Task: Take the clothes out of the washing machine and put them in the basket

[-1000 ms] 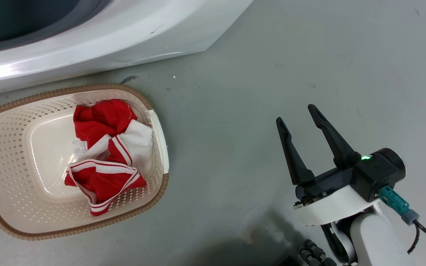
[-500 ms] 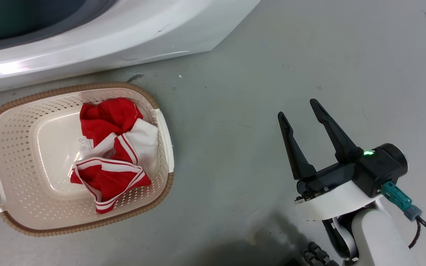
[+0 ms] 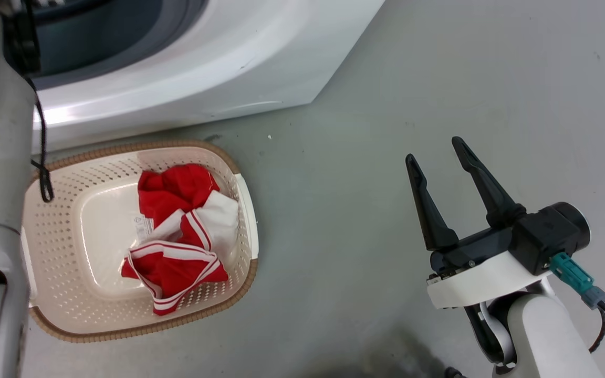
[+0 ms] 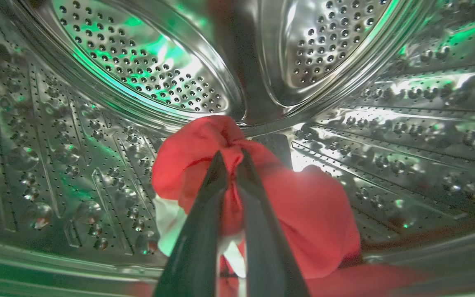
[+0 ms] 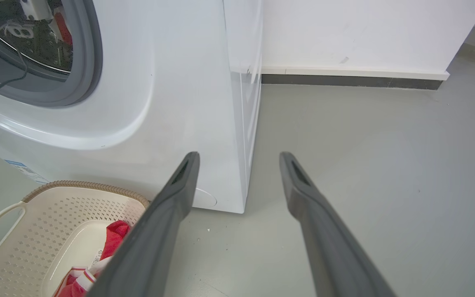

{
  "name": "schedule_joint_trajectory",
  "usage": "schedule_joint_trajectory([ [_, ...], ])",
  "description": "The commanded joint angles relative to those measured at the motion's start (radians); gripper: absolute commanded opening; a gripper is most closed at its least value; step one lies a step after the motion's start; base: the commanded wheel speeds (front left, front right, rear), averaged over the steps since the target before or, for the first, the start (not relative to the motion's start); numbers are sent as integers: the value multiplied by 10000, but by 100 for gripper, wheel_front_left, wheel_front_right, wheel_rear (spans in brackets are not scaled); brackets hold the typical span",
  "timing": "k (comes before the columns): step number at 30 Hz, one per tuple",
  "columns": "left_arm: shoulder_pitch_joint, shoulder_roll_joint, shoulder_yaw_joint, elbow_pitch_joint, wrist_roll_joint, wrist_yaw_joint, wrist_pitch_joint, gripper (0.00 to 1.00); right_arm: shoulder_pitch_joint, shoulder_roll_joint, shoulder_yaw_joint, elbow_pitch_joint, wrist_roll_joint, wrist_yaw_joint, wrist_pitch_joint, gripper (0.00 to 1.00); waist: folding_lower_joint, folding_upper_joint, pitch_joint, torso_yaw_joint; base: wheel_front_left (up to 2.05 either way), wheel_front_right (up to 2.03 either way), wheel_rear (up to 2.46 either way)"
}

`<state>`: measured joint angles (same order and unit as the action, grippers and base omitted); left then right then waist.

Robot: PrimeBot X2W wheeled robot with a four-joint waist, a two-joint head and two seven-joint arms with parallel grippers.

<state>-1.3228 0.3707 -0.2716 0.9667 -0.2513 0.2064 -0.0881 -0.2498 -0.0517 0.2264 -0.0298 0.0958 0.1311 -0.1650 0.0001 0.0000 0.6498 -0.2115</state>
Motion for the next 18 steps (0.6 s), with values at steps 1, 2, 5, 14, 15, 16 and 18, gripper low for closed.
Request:
schedule_joint_trajectory([
  [1, 322, -42, 110, -47, -126, 11, -438, 0, 32, 27, -48, -10, 0, -7, 43, 100, -1, 0, -303, 20, 0, 0, 0],
  [2, 517, -80, 153, -15, -181, -31, -710, 0, 75, 27, -68, 8, 17, -7, 38, 100, -1, 0, -450, 25, 0, 0, 0],
  [5, 1001, -208, 308, 53, -391, -126, -1368, 0, 233, 27, -128, 72, 38, -7, 93, 100, -1, 0, -871, 53, 0, 0, 0],
  [14, 2980, -375, 952, -992, -744, -399, -1786, 0, 815, 26, -358, 86, 126, -7, 292, 100, -1, 0, -2275, 240, 0, 0, 0],
  [15, 3291, -383, 1004, -1236, -690, -463, -1788, 0, 883, 26, -376, 65, 129, -7, 315, 100, -1, 0, -2392, 272, 0, 0, 0],
  [16, 3549, -389, 1108, -1489, -691, -480, -1790, 0, 930, 27, -377, 66, 139, -7, 350, 100, -1, 0, -2531, 294, 0, 0, 0],
  [18, 4096, -435, 1281, -1948, -639, -556, -1793, 0, 1093, 24, -373, 58, 155, -7, 392, 100, -1, 0, -2819, 342, 0, 0, 0],
])
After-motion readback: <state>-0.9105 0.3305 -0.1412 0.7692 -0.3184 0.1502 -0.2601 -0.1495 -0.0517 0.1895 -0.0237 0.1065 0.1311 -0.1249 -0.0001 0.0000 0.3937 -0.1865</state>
